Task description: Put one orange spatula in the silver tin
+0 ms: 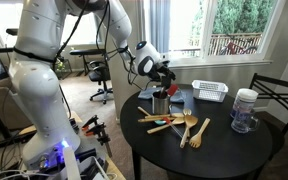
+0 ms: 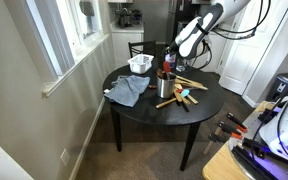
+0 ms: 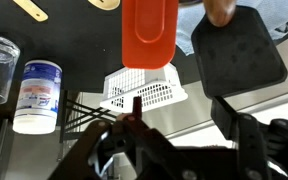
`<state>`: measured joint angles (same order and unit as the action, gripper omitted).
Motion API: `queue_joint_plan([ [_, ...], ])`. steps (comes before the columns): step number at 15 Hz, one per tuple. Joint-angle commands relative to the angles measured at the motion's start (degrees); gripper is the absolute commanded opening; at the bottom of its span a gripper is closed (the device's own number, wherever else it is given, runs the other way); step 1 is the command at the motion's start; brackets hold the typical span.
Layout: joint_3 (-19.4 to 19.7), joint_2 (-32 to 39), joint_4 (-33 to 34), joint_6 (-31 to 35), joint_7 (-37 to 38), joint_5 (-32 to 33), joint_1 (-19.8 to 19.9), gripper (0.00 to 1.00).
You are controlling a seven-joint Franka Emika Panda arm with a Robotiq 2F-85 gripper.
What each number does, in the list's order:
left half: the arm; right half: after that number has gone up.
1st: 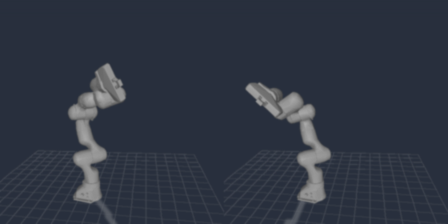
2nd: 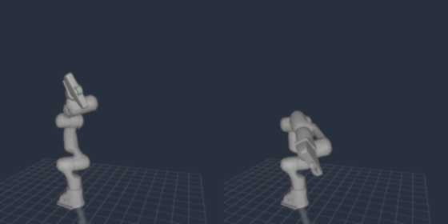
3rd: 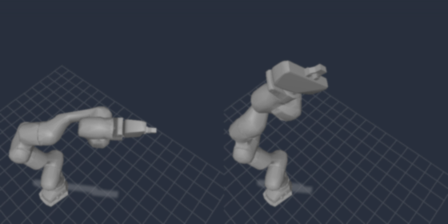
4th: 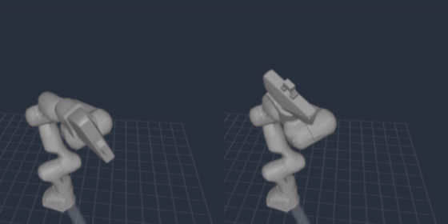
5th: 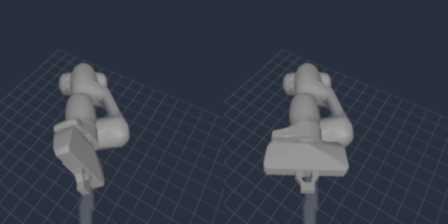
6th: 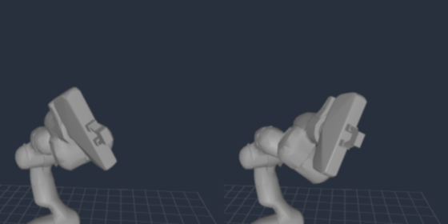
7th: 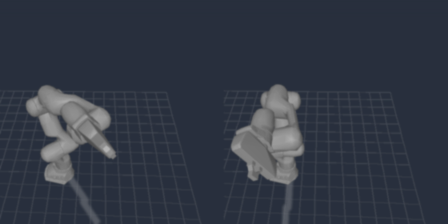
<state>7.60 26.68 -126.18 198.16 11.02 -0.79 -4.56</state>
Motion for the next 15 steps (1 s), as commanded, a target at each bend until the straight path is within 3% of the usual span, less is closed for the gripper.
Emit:
queue_joint_plan([
  [1,-2.9,0.4,0.4,-0.2,-2.3,-1.5,3.7,1.0],
  [6,-3.9,-0.5,-2.1,-0.2,-2.3,-1.3,5.8,1.0],
  [11,-7.5,-0.9,-6.4,-1.3,0.5,2.9,10.5,1.0],
  [12,-6.5,0.3,-4.4,-0.4,-1.7,-0.7,8.3,1.0],
  [15,-7.3,0.3,-5.3,-0.4,-1.6,-0.2,9.6,1.0],
])
